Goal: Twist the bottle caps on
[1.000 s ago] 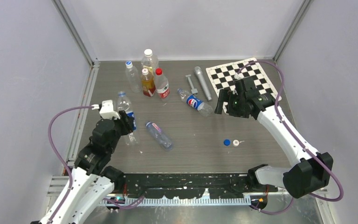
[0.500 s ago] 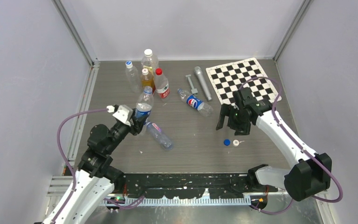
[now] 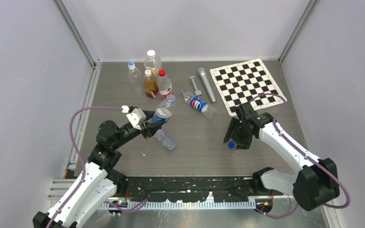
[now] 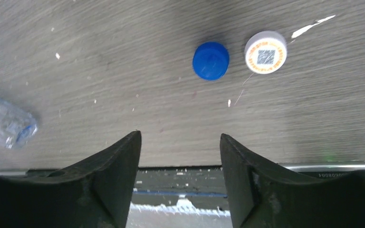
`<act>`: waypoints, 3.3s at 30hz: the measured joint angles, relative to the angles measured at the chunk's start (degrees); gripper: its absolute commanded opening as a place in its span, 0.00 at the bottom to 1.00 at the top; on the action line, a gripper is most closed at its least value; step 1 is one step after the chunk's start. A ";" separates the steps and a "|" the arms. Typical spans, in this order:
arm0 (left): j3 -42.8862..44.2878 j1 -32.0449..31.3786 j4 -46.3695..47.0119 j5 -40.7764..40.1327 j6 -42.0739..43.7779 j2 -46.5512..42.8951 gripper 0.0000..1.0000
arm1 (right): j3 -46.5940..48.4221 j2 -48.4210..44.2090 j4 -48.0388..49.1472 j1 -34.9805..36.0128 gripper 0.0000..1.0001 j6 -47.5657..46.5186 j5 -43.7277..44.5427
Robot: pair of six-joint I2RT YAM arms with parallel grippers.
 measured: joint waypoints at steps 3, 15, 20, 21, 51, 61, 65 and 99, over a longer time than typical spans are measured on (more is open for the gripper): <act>-0.59 -0.07 1.14 1.42 0.00 0.24 0.40 | -1.53 0.70 1.84 0.11 0.59 1.92 2.29; -2.27 -1.60 2.47 4.00 0.07 0.76 0.40 | -4.66 7.26 8.98 0.11 0.54 6.64 9.33; -2.45 -1.86 2.47 4.00 0.50 1.11 0.40 | -4.83 10.29 11.54 0.11 0.49 6.67 9.86; -2.49 -1.92 2.45 4.00 0.55 1.11 0.40 | -5.03 10.82 12.02 0.11 0.48 6.67 9.90; -4.07 -2.75 2.40 6.62 8.13 5.22 0.34 | 12.28 2.34 8.37 0.11 0.05 -13.77 -1.51; -3.89 -2.75 2.40 11.32 12.07 8.44 0.28 | 37.46 5.55 0.70 0.96 0.05 -30.97 -23.89; -2.19 -2.75 2.27 12.90 13.55 10.67 0.28 | 45.59 9.75 -2.84 3.48 0.04 -35.87 -30.29; 3.43 -4.17 0.09 14.32 16.50 14.16 0.15 | 50.75 13.40 -5.79 12.11 0.01 -42.71 -34.16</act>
